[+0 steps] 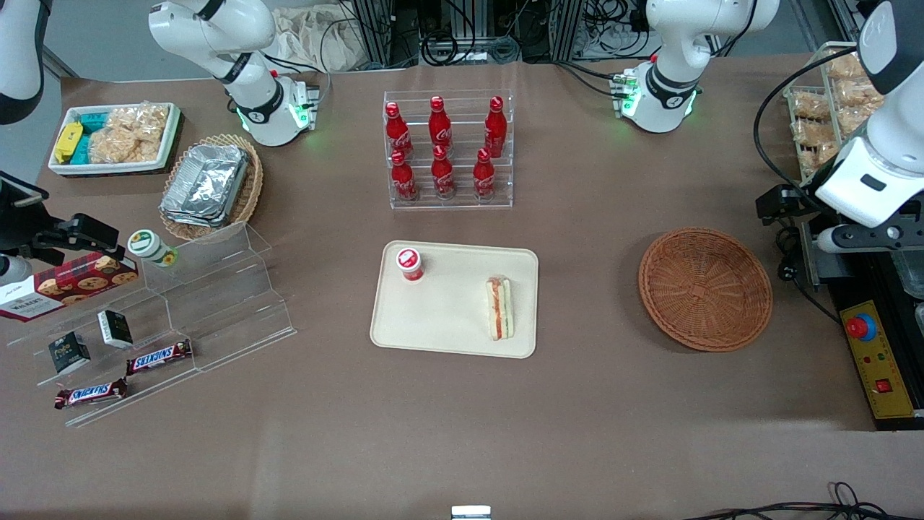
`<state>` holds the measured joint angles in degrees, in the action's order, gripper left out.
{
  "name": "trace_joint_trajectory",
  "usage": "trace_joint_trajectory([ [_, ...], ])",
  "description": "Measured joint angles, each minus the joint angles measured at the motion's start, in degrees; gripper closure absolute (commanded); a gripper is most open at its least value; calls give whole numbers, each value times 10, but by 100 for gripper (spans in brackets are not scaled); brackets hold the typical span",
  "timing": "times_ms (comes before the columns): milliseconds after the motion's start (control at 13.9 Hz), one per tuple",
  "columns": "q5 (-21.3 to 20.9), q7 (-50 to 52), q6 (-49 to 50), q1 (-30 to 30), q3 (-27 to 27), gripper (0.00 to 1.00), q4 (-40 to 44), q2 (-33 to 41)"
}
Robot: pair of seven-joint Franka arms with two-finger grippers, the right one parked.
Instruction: Place sandwich from basket to tray
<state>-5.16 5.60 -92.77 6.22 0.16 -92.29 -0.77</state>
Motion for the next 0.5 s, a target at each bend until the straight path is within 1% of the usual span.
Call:
trace_joint_trajectory([
  [288, 32, 0, -10, 0, 2, 0, 1, 3],
  [503, 36, 1, -10, 0, 3, 0, 14, 3],
])
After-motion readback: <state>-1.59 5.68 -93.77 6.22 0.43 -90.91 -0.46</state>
